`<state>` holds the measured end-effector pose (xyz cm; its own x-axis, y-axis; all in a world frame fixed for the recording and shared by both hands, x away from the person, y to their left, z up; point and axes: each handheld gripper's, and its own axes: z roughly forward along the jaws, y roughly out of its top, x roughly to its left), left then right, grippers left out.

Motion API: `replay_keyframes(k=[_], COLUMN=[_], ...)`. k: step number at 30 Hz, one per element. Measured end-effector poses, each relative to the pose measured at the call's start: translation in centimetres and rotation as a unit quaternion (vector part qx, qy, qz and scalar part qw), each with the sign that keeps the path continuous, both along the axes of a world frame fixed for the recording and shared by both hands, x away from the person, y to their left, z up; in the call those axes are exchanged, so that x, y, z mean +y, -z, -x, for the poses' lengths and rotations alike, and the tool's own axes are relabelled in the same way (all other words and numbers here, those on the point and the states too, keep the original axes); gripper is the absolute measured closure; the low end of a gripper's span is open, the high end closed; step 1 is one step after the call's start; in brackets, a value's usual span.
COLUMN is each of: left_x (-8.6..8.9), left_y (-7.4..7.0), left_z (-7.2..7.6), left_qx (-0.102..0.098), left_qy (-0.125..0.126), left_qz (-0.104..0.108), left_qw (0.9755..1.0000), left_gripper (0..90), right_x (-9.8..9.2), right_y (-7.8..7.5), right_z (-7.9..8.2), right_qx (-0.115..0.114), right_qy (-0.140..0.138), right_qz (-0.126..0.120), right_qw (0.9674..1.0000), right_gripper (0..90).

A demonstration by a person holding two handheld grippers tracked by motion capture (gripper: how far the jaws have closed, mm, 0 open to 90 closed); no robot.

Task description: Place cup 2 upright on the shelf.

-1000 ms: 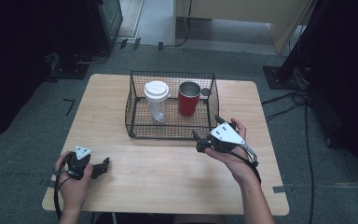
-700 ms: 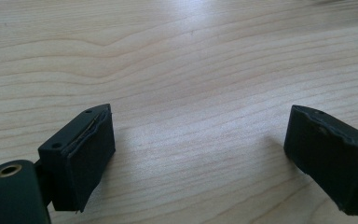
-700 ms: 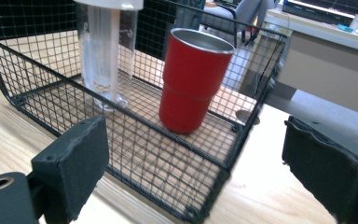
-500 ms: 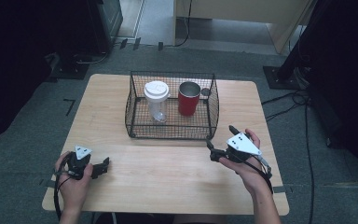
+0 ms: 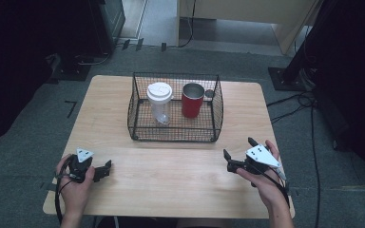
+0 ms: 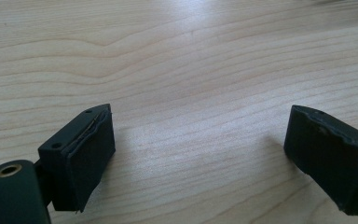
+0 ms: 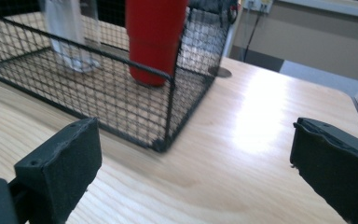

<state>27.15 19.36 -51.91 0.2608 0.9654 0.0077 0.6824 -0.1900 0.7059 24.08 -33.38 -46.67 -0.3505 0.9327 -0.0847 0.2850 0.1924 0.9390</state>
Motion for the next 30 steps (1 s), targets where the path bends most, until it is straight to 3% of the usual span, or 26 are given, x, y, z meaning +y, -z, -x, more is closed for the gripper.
replay_keyframes(k=[13, 26, 30], left_x=[0.0, 0.0, 0.0], left_y=[0.0, 0.0, 0.0], left_z=[0.0, 0.0, 0.0], left_qx=[0.000, 0.000, 0.000], left_qy=[0.000, 0.000, 0.000], left_qz=[0.000, 0.001, 0.000], left_qw=[1.0000, 1.0000, 1.0000], left_gripper=[9.4, 9.5, 9.5], right_x=[-3.6, -6.6, -7.3], right_y=[2.0, 3.8, 4.3], right_z=[1.6, 2.9, 3.2], right_qx=[0.021, 0.048, 0.060], right_qy=[0.048, 0.088, 0.097], right_qz=[0.000, -0.008, 0.000], right_qw=[0.9987, 0.9949, 0.9934], right_gripper=[2.5, 1.1, 0.9])
